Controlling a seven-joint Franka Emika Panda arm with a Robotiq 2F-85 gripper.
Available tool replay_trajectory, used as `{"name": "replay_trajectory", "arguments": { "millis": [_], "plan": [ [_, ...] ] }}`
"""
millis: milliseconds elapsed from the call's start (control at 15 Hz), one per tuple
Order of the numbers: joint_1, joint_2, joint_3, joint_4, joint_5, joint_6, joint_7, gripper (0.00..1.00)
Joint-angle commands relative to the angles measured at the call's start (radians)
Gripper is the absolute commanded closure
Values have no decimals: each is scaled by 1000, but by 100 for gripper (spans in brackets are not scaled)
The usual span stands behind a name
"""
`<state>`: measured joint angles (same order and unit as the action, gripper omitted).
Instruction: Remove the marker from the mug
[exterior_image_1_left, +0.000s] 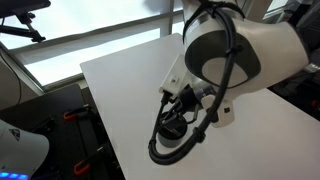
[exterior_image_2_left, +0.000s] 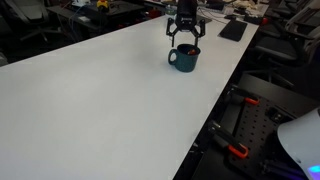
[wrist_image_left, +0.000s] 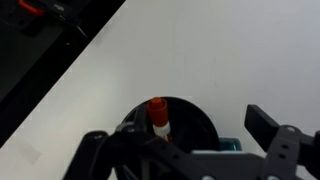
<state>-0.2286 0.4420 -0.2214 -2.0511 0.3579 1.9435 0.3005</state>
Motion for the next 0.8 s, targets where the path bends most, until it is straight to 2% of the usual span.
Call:
{"name": "replay_trajectory", "arguments": {
  "millis": [0, 133, 267, 467, 533, 600, 733],
  "plan": [
    [-18, 10, -8, 19, -17, -41, -5, 0],
    [-23, 20, -10, 19, -17, -40, -5, 0],
    [-23, 36, -9, 19, -19, -30, -4, 7],
    [-15, 56, -3, 8, -32, 18, -33, 5],
    [-9, 60, -1, 1, -41, 43, -43, 12],
    [-7, 59, 1, -2, -47, 48, -53, 34],
    [-3, 61, 8, -4, -61, 69, -67, 39]
  ]
}}
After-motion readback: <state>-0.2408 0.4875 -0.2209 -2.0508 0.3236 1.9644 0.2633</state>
